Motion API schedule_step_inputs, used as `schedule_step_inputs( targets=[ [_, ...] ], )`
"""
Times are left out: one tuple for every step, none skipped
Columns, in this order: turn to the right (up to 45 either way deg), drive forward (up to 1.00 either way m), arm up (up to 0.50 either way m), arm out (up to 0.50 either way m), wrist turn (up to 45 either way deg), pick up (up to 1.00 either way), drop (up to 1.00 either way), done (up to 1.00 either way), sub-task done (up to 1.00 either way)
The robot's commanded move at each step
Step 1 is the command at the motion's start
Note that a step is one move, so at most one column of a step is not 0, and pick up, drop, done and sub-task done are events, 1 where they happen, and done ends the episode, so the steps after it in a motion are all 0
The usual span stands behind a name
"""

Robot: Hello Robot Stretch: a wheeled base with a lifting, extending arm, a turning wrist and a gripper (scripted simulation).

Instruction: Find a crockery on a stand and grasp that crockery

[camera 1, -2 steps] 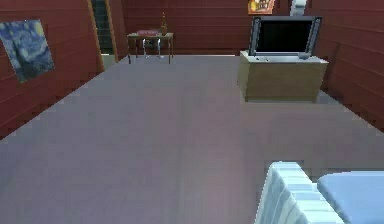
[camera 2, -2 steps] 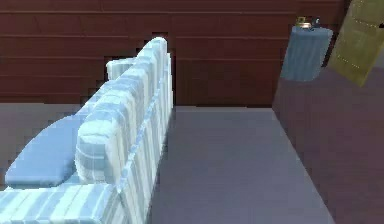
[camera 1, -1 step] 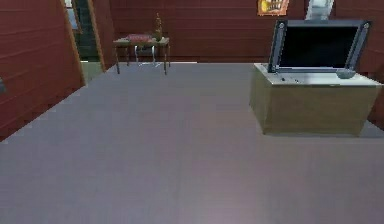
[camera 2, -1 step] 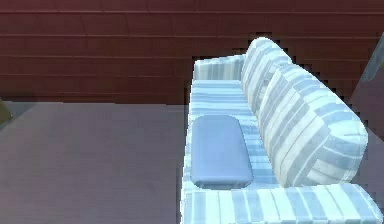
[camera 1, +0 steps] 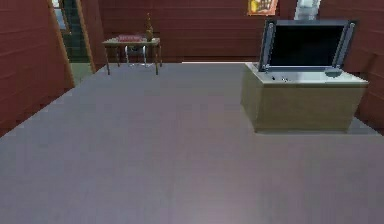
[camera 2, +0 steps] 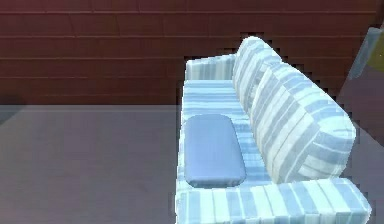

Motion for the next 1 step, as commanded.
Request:
schedule_step_inputs(
  targets=[
    [-45.0,0.00,0.00,0.00,0.0,0.00,0.00,0.00,0.00]
  ],
)
